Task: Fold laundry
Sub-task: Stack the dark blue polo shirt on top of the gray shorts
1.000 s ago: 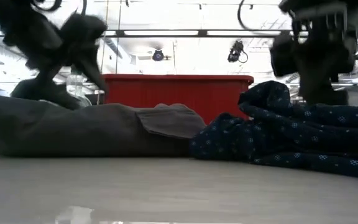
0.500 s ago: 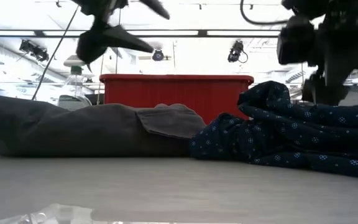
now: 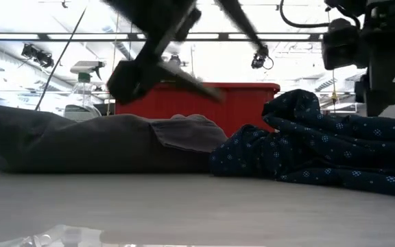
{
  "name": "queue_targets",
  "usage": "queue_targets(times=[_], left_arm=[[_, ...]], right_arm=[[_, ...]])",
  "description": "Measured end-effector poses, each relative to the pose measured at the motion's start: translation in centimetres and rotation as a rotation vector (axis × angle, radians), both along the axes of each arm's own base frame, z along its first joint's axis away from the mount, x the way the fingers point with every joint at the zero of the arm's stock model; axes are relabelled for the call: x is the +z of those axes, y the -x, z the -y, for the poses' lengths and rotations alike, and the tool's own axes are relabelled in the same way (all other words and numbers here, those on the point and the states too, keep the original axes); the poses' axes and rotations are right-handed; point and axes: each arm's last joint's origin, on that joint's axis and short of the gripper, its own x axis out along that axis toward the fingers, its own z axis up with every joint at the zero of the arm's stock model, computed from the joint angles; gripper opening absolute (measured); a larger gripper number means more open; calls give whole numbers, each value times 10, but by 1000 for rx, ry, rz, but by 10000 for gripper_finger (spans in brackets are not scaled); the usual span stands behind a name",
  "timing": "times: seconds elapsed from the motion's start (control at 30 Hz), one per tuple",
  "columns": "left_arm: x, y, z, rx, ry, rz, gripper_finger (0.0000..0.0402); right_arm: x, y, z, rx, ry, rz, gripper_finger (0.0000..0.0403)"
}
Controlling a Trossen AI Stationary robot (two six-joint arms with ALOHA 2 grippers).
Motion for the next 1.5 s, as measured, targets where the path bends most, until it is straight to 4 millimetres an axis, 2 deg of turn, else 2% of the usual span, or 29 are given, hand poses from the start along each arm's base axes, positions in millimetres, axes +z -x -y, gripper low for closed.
queue_targets(times=[0.07, 0.23, 0.37, 0.5, 0.87, 1.03, 1.3, 1.5], left_arm=[[-11, -4, 5, 5, 45, -27, 290], [-25, -12, 12, 13, 169, -54, 290], [-33, -19, 11, 40, 189, -63, 290], [-41, -25, 5, 68, 200, -55, 290], [-63, -45, -17, 128, 200, 6, 291], [-63, -51, -28, 127, 167, 21, 291], [-61, -60, -50, 120, 91, 45, 291], [-60, -62, -53, 93, 118, 45, 291]], right_arm=[[3, 9, 3, -9, 5, -30, 245], [6, 35, 9, -11, 38, -139, 245], [7, 51, 12, 15, 64, -216, 245], [3, 58, 13, 23, 68, -220, 248], [-19, 53, 12, -30, 31, -154, 258], [-28, 50, 12, -90, 20, -123, 258], [-50, 43, 12, -276, -113, -42, 256], [-60, 44, 14, -392, -92, -20, 255]])
